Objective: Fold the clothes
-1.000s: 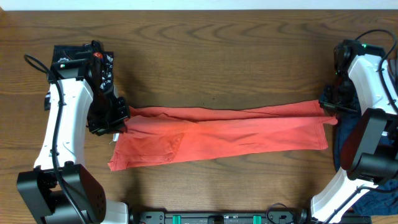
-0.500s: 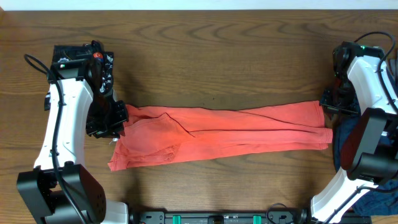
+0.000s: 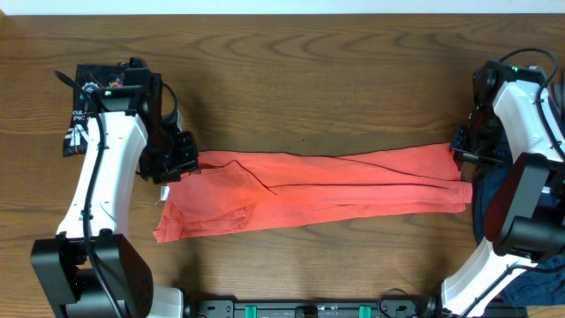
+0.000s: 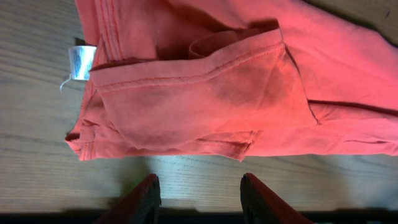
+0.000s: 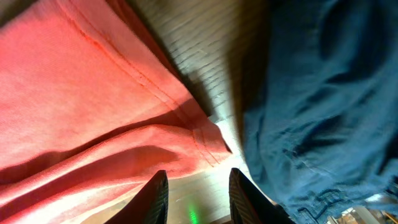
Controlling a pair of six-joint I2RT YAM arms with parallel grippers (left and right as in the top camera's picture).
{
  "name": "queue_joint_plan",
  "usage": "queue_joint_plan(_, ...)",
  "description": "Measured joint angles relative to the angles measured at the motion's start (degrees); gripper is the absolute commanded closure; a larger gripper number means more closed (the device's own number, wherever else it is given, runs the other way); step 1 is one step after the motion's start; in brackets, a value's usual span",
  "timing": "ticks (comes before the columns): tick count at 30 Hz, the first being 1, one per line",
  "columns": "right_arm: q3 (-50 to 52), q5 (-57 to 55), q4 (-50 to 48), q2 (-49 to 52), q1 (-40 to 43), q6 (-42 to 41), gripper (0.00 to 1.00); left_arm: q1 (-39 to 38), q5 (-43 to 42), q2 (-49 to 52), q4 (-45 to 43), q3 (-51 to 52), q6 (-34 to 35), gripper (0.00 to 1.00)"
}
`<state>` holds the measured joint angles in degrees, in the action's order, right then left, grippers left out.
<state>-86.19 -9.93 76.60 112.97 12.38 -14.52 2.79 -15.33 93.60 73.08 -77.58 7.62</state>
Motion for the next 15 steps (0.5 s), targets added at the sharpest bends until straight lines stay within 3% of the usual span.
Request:
queue_joint_plan(5, 4.87, 1.36, -5.25, 0.00, 3.54, 1.95, 0.68, 0.00, 0.02, 0.00, -0.07, 0.26, 0.00, 0.56)
queue_joint_plan(9, 9.94, 4.02, -11.61, 0.00, 7.13, 4.63, 0.59, 0.00, 0.02, 0.00, -0.11, 0.28, 0.00, 0.56)
queue_joint_plan(11, 12.07, 5.62, -14.75, 0.00, 7.98, 5.75, 0.51, 0.00, 0.02, 0.00, -0.09, 0.31, 0.00, 0.56)
queue_joint_plan(14, 14.38, 9.25, -17.75, -0.22, 8.13, 8.72, 0.29, 0.00, 0.02, 0.00, -0.11, 0.31, 0.00, 0.56)
queue_joint_plan(15, 14.99, 10.86, -18.84, -0.55, 8.13, 9.86, 0.26, 0.00, 0.02, 0.00, -0.11, 0.31, 0.00, 0.56)
